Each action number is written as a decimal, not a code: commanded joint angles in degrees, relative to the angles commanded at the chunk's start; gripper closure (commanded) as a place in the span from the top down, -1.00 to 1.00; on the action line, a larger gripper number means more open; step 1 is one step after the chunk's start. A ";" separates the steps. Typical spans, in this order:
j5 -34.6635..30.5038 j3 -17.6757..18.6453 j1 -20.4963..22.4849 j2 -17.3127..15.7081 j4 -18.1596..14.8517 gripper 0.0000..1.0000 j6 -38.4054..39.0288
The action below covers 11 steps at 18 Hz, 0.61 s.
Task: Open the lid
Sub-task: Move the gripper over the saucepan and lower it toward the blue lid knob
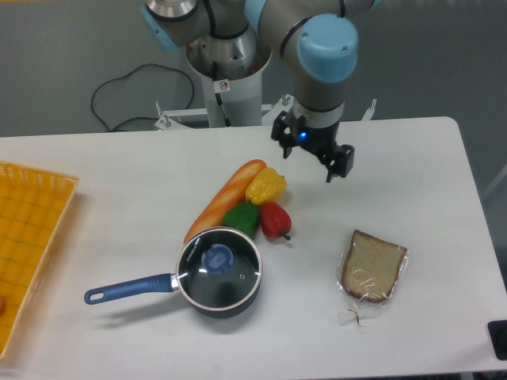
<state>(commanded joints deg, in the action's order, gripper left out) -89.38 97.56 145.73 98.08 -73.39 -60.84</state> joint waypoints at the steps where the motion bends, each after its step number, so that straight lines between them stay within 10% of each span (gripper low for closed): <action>1: 0.00 0.00 -0.53 0.18 0.52 1.00 1.58; 11: -0.17 -2.55 -5.28 3.78 1.06 1.00 10.46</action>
<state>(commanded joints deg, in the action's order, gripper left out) -89.56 95.01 140.45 101.86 -72.33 -50.37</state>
